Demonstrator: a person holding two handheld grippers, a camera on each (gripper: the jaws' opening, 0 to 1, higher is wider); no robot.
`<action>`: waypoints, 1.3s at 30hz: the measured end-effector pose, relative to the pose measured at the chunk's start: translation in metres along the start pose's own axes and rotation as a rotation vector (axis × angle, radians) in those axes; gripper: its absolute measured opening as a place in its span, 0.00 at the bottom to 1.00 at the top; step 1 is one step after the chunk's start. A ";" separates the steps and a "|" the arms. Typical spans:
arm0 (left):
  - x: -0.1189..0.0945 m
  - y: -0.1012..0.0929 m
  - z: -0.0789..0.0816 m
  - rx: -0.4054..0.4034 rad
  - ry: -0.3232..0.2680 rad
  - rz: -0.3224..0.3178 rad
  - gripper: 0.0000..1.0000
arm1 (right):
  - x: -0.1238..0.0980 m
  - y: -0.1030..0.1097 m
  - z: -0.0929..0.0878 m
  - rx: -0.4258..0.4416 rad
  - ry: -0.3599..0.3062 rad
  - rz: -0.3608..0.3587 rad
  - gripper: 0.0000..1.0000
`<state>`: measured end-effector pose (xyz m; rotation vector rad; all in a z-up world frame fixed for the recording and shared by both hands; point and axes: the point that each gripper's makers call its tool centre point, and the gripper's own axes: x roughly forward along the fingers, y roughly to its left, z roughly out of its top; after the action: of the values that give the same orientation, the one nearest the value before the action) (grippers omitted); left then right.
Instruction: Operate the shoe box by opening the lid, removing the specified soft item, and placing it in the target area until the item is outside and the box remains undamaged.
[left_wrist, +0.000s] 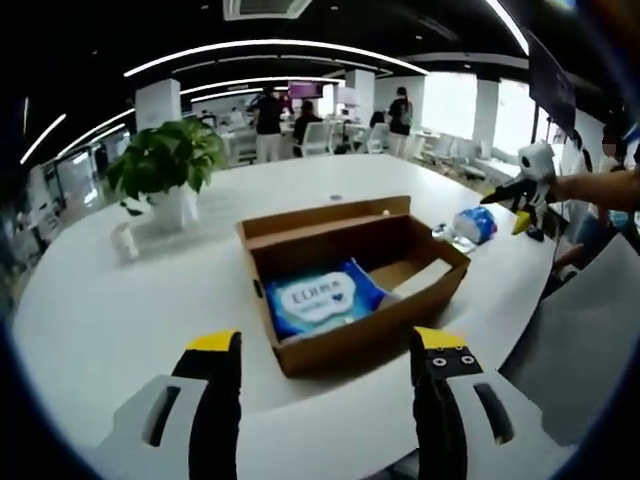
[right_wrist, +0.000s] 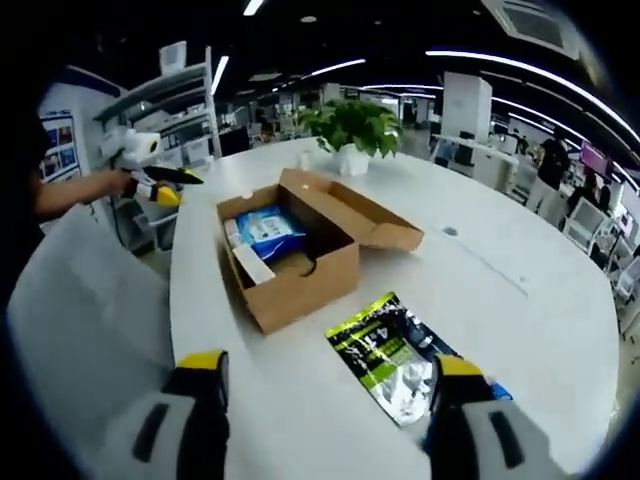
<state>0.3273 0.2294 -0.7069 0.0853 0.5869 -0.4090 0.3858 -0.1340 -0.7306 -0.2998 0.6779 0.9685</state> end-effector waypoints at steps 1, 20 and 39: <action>0.001 0.002 0.000 0.003 0.001 0.006 0.65 | 0.002 0.003 0.000 0.002 0.003 0.006 0.82; 0.024 0.033 -0.012 -0.099 0.095 0.089 0.40 | 0.035 0.050 0.027 -0.006 -0.041 0.050 0.79; 0.049 0.047 -0.023 -0.203 0.177 0.123 0.15 | 0.069 0.076 0.064 0.129 -0.146 0.081 0.67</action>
<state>0.3710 0.2598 -0.7551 -0.0378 0.7903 -0.2220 0.3737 -0.0139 -0.7220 -0.0874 0.6188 1.0081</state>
